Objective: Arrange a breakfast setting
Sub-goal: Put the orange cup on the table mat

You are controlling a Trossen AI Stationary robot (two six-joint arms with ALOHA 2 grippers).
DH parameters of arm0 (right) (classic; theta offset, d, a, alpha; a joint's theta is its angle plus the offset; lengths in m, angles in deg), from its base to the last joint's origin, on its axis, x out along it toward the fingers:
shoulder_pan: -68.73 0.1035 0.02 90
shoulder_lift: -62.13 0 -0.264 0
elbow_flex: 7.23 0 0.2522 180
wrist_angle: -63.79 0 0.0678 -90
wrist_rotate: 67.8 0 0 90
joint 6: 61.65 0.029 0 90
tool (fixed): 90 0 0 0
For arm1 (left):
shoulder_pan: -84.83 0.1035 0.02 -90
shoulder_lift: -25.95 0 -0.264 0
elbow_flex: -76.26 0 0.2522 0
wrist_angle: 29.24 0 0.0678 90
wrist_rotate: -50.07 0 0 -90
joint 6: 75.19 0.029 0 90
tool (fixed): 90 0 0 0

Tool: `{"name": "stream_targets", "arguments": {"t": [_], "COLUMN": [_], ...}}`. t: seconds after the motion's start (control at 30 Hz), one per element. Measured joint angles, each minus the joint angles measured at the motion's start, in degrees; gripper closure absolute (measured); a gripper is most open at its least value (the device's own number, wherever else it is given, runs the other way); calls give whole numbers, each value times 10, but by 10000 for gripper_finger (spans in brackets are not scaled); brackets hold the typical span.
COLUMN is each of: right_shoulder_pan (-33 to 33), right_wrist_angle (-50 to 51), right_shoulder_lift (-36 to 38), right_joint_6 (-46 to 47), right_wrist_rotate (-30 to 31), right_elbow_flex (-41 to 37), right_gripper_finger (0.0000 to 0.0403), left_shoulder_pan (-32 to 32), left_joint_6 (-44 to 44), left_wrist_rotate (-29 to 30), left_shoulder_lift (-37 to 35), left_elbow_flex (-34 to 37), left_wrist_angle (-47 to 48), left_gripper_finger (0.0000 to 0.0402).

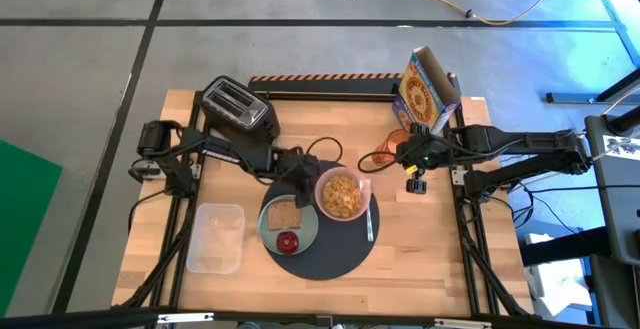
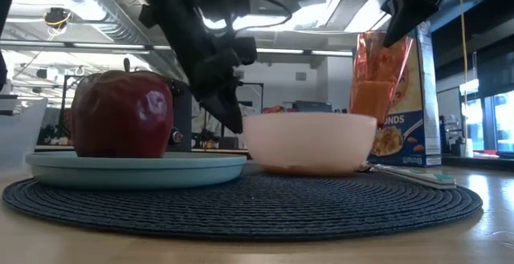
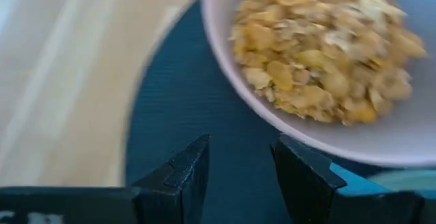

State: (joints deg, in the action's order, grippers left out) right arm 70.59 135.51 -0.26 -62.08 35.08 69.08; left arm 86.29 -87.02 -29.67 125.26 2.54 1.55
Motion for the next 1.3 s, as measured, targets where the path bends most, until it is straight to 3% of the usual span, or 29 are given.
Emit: {"name": "stream_targets", "arguments": {"t": [0.17, 0.3, 0.47, 0.67, 0.87, 1.13, 1.3], "right_shoulder_pan": [0, 0, 0, 9, 39, 42, 42], "right_wrist_angle": [-9, -24, -69, -92, -88, -87, -82], "right_shoulder_lift": [0, 0, -4, -31, -76, -125, -139], "right_joint_6": [0, -27, -61, -118, -183, -286, -359], "right_wrist_rotate": [-7, -47, -76, -125, -113, -139, -161], "right_elbow_flex": [0, 0, 0, 5, 56, 127, 134], "right_gripper_finger": [400, 399, 399, 399, 399, 398, 398], "left_shoulder_pan": [-28, -54, -62, -61, -57, -33, -30], "left_joint_6": [3, 14, 22, 177, 378, 535, 595], "left_wrist_rotate": [-54, -65, 6, 116, 94, 29, 22], "left_shoulder_lift": [0, -1, -50, -128, -130, -63, -28], "left_elbow_flex": [0, 0, 0, -28, -139, -272, -330], "left_wrist_angle": [-1, 2, 34, -8, -41, 36, 87], "left_gripper_finger": [247, 247, 247, 247, 247, 247, 247]}}
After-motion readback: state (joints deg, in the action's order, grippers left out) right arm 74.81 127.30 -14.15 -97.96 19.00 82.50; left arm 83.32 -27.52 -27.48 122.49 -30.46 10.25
